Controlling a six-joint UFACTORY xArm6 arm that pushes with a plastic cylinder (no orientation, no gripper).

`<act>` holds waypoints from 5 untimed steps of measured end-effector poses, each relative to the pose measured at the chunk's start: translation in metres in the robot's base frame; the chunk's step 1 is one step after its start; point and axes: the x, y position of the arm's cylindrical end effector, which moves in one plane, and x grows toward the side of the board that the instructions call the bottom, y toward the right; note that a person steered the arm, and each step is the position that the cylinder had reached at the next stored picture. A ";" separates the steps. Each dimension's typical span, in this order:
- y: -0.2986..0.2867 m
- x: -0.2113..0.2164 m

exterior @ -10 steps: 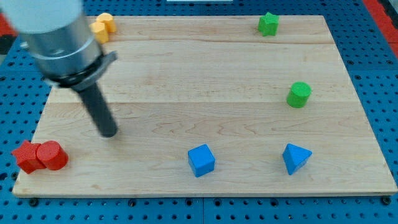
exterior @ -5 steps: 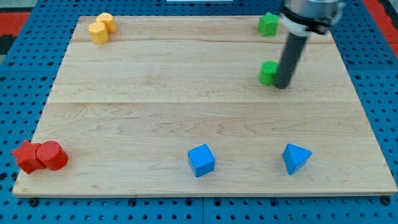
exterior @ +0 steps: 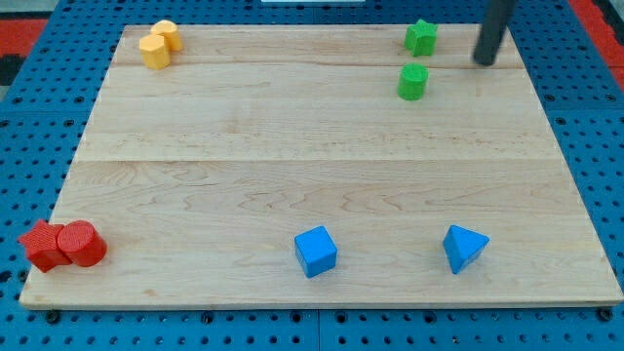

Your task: Push the green star to the green circle

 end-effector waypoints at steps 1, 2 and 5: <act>-0.020 -0.038; -0.089 -0.040; -0.145 0.032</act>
